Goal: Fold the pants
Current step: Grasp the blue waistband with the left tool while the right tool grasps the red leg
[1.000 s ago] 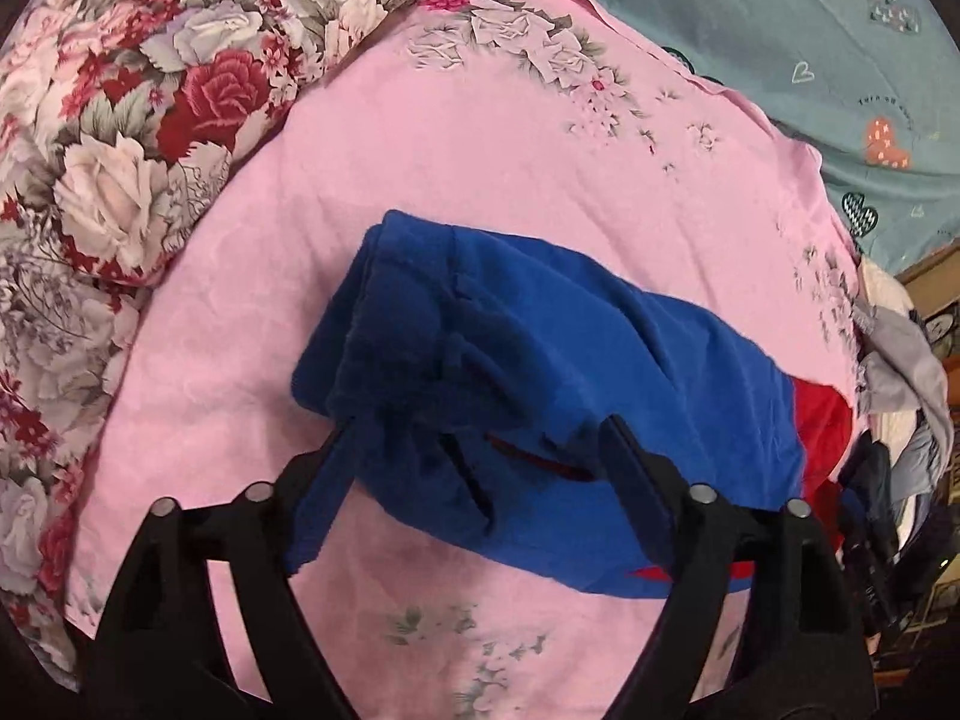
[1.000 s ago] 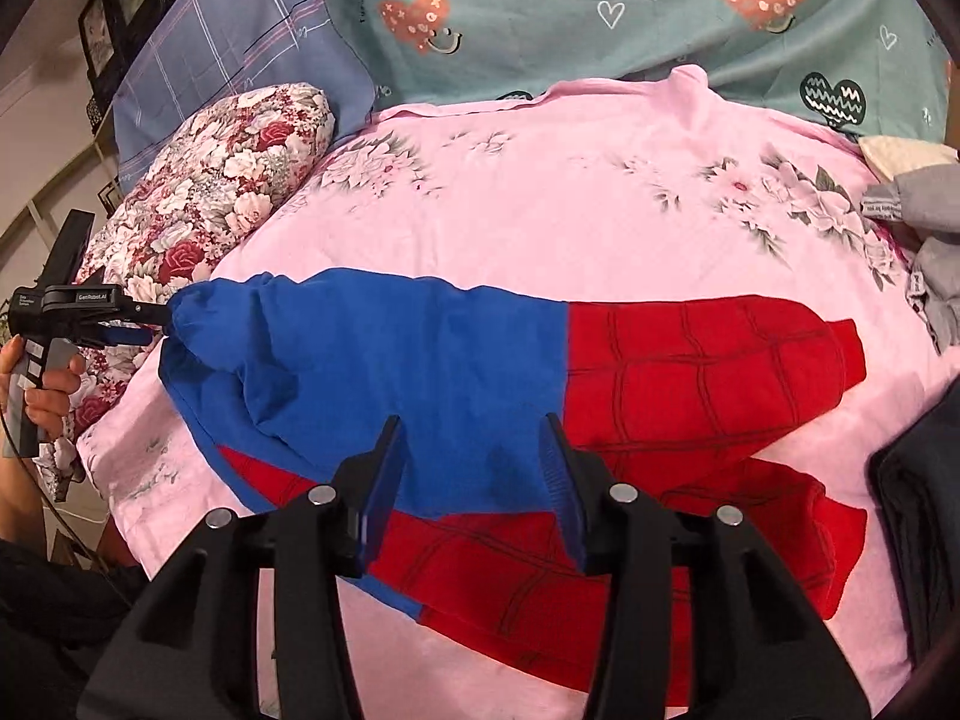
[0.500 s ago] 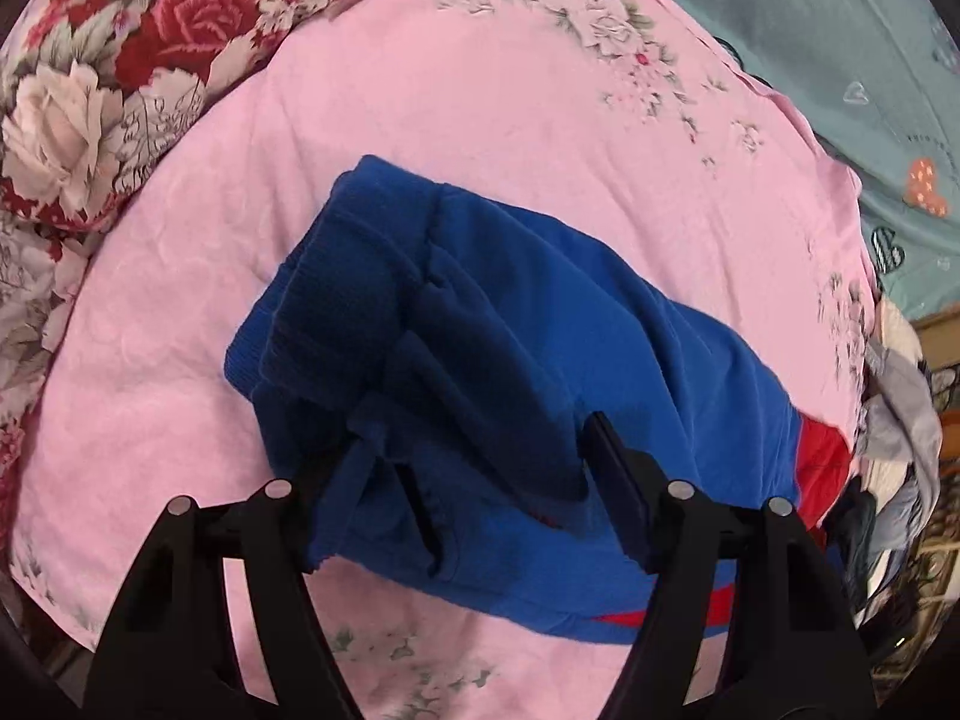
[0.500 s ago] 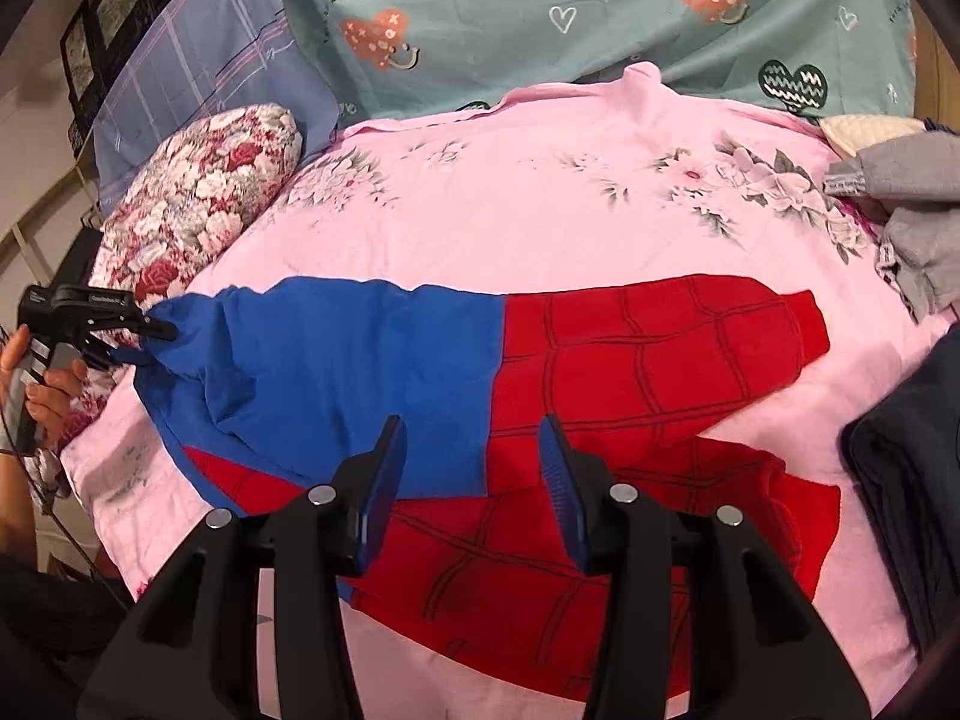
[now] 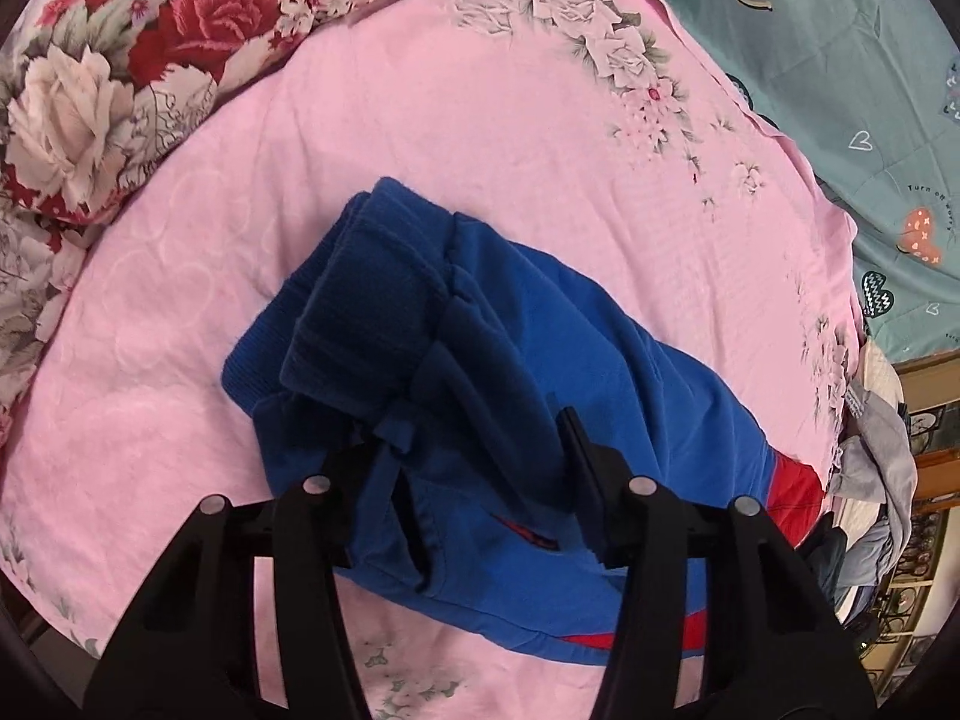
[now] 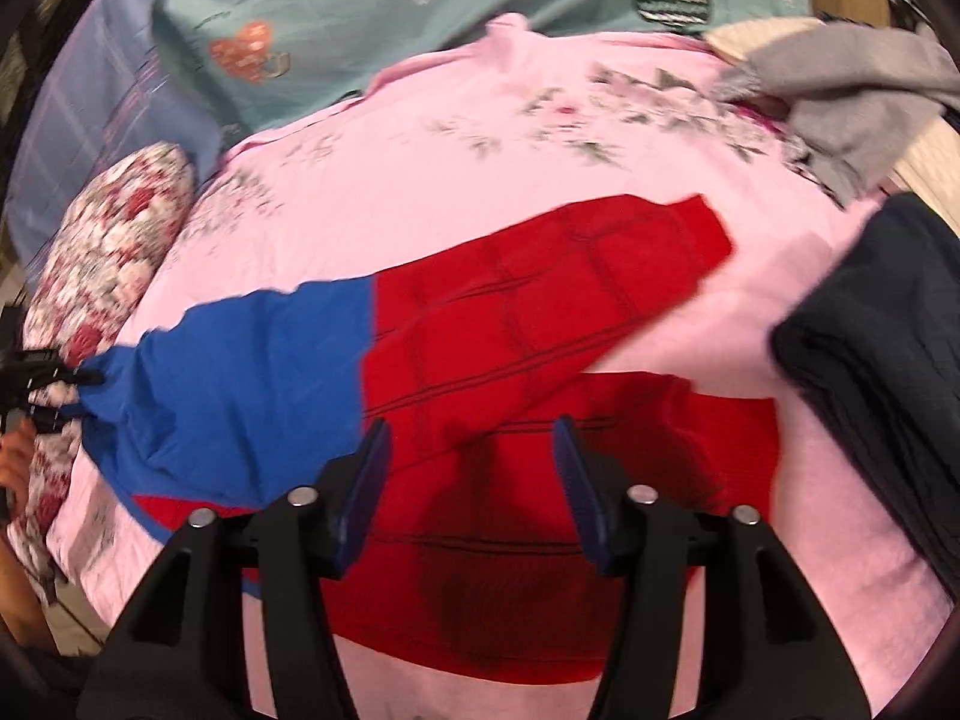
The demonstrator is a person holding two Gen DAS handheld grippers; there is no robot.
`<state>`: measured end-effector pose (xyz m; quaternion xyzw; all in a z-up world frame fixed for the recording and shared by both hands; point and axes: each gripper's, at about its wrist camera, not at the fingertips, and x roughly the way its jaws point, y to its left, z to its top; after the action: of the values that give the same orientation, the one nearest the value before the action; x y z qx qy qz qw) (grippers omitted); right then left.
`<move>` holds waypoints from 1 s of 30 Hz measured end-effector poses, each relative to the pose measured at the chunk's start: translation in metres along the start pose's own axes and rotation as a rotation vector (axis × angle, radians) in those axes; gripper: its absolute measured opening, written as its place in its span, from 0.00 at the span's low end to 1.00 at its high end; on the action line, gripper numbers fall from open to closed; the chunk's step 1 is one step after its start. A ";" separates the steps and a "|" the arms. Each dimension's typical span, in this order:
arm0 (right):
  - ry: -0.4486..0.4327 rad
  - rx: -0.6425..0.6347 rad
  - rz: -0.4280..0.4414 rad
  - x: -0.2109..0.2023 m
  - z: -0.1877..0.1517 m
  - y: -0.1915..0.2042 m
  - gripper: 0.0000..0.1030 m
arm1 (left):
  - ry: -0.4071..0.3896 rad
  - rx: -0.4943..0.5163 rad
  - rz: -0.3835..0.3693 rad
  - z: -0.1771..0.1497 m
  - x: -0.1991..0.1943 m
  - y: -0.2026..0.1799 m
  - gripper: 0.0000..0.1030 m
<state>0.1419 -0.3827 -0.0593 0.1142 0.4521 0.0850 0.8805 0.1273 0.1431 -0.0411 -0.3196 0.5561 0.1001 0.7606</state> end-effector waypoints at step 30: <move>-0.026 0.100 0.093 -0.058 0.022 0.015 0.06 | -0.076 0.296 0.026 0.002 -0.057 -0.002 0.12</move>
<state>0.1255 -0.3860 0.0019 0.1800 0.4386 0.1018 0.8746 0.1095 0.1541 0.0122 -0.1927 0.5395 0.0389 0.8187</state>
